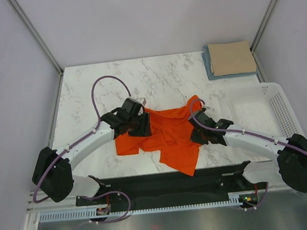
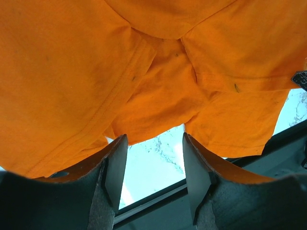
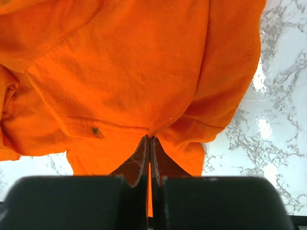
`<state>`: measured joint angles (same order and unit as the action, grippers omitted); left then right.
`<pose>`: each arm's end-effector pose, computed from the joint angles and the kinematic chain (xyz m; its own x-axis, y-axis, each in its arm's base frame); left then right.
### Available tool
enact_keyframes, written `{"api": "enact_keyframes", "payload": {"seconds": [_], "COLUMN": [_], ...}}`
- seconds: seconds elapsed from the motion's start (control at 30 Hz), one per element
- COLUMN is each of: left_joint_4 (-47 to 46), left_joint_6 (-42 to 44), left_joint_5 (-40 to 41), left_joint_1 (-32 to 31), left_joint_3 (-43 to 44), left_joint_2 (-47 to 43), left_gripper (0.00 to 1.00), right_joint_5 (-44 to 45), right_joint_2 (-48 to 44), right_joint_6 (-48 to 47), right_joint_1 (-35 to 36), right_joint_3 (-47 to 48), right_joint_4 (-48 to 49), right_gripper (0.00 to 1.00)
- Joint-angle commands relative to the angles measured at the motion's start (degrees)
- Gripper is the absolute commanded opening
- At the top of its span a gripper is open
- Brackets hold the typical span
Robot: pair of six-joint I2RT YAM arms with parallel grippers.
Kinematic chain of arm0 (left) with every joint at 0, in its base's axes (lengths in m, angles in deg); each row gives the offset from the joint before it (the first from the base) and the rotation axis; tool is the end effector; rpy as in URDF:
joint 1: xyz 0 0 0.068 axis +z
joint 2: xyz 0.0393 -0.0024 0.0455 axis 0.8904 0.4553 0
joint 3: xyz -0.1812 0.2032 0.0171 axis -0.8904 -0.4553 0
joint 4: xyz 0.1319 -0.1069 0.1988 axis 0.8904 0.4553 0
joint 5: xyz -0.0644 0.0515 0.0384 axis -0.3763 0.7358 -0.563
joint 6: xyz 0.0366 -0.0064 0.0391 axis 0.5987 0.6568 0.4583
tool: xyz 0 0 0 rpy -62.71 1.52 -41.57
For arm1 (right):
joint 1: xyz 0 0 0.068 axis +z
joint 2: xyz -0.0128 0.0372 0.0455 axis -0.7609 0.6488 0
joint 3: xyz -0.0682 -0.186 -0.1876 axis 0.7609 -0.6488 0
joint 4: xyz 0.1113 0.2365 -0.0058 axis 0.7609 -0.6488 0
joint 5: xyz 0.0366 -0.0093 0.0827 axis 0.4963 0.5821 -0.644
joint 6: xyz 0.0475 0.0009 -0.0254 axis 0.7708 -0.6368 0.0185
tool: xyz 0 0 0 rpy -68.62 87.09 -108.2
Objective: Fold and stack the t-shirts
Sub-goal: Flatten the tshirt out
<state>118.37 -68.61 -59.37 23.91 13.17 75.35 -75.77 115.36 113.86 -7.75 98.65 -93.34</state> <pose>0.2157 -0.1771 0.2370 -0.8747 0.1132 -0.4713 0.2780 0.9137 -0.2963 0.1723 0.1434 0.1894 -0.8083 0.4240 -0.4085 0.2940 0.8918 0.3439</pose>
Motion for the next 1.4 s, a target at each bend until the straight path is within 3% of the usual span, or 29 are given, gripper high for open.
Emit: {"api": "enact_keyframes", "payload": {"seconds": [0.0, 0.13, 0.4, 0.8, 0.9, 0.93, 1.03, 1.23, 1.37], "left_joint_4": [-3.3, -4.1, -3.9, -3.4, -3.3, -3.1, -0.8, 10.9, 16.1], "left_joint_6": [0.5, 3.2, 3.2, 4.3, 4.6, 4.6, 4.7, 4.0, 2.4], "left_joint_5": [0.9, 2.9, 14.5, 14.4, 15.1, 15.5, 17.4, 20.9, 21.8], "left_joint_1": [-0.4, -2.9, -4.5, -4.8, -4.7, -4.7, -4.7, -4.5, -3.6], "left_joint_3": [1.5, 3.9, 11.0, 14.9, 15.0, 15.0, 15.8, 20.6, 19.3], "left_joint_2": [0.8, 5.8, 14.9, 25.7, 27.1, 26.1, 20.5, 7.7, 0.6], "left_gripper": [0.57, 0.58, 0.53, 0.5, 0.33, 0.17, 0.02, 0.02, 0.05], "right_joint_5": [1.0, 4.0, 4.6, 6.0, 6.2, 6.3, 8.0, 12.5, 13.8], "right_joint_2": [0.5, -3.4, -7.5, -8.8, -8.9, -9.0, -10.0, -13.8, -16.8], "right_joint_6": [-0.3, -0.8, -2.4, -3.5, -3.6, -3.8, -4.6, -10.3, -13.6], "right_joint_1": [0.1, 0.1, 0.0, 0.1, 0.1, 0.0, -0.2, -6.7, -11.6], "right_joint_3": [0.1, 0.0, 1.5, -0.6, -0.6, -0.4, 0.0, 4.0, 7.5], "right_joint_4": [-0.6, -1.3, -1.8, 0.1, 0.4, 0.3, -0.7, -8.2, -12.6], "right_gripper": [0.0, 0.0, 0.0, 0.0, 0.0, 0.0, 0.0, 0.0, 0.0]}}
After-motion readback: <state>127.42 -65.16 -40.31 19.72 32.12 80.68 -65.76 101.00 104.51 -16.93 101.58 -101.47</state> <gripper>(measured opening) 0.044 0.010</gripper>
